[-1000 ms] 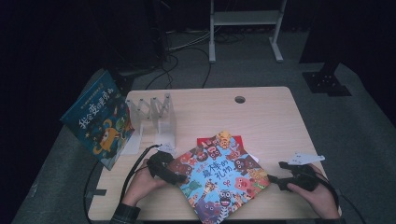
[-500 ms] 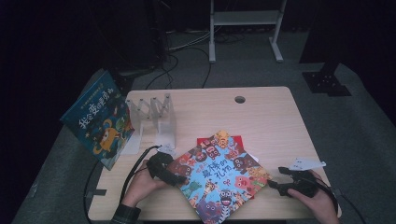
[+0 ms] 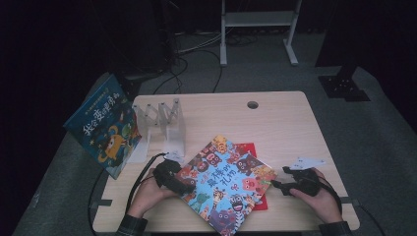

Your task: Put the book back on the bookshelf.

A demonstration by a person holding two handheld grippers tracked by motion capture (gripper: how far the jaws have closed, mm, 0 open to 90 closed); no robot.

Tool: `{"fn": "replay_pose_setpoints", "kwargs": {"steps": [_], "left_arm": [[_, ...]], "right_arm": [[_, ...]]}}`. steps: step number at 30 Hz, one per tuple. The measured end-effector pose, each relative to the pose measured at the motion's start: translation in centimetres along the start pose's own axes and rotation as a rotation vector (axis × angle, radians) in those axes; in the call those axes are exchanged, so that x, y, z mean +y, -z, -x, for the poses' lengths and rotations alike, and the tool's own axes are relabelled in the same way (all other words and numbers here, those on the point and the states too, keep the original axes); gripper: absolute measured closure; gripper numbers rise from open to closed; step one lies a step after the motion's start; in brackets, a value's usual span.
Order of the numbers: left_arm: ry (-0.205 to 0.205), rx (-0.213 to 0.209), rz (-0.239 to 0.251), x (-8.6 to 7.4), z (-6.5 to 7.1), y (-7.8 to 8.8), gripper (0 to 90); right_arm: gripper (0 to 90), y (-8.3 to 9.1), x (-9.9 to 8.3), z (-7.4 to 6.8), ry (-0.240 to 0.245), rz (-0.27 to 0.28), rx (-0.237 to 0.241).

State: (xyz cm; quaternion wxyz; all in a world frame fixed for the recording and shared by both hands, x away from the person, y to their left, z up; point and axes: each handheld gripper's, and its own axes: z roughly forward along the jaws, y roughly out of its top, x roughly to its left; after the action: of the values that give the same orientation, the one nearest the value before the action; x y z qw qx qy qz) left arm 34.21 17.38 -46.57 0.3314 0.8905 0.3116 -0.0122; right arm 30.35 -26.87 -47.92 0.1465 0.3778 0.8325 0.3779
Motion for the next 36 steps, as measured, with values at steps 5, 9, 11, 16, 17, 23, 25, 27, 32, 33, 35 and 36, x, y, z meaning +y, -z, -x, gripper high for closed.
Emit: {"fn": "replay_pose_setpoints", "kwargs": {"steps": [5, 9, 11, 16, 17, 23, 25, 27, 32, 33, 35, 36], "left_arm": [[0.003, -0.007, -0.001, 0.0, -0.1, -0.1, 1.7], [0.010, -0.008, -0.001, 0.0, -0.2, -0.1, 1.7], [0.010, -0.007, -0.002, -0.1, -0.1, -0.1, 1.7], [0.012, -0.002, 0.003, -0.1, -0.1, -0.1, 1.9], [0.014, -0.002, 0.003, -0.1, 0.0, -0.1, 1.9], [-0.002, 0.009, -0.015, -0.1, 0.0, -0.2, 2.0], [0.002, 0.009, -0.016, -0.1, 0.0, -0.3, 2.0], [0.002, 0.005, -0.014, -0.1, -0.1, -0.3, 2.0], [0.003, 0.002, -0.014, -0.1, -0.1, -0.3, 1.9], [0.004, 0.000, -0.013, -0.1, -0.1, -0.3, 1.9], [0.007, -0.015, -0.004, -0.2, -0.3, -0.3, 2.0], [0.016, -0.016, 0.006, -0.2, -0.3, -0.2, 1.8]], "right_arm": [[27.0, -0.8, 0.8, 0.4, 0.007, -0.003, -0.012], [26.9, -1.3, 1.4, 0.8, 0.002, -0.004, -0.015], [26.9, -1.5, 1.7, 0.9, 0.009, -0.009, -0.021], [25.6, -1.3, 1.7, 0.0, 0.026, -0.014, 0.007], [25.3, -1.3, 1.6, -0.4, 0.034, -0.012, 0.014], [25.1, -0.5, 1.3, -2.8, 0.073, 0.022, 0.077], [25.1, -0.3, 1.2, -3.5, 0.085, 0.031, 0.088], [25.1, -0.2, 1.2, -4.2, 0.099, 0.031, 0.097], [25.1, -0.1, 1.4, -4.8, 0.114, 0.037, 0.121], [25.0, -0.1, 1.4, -4.9, 0.119, 0.037, 0.124], [24.9, -0.2, 1.4, -5.1, 0.122, 0.033, 0.132], [24.8, -0.4, 1.4, -5.2, 0.131, 0.026, 0.136]]}}
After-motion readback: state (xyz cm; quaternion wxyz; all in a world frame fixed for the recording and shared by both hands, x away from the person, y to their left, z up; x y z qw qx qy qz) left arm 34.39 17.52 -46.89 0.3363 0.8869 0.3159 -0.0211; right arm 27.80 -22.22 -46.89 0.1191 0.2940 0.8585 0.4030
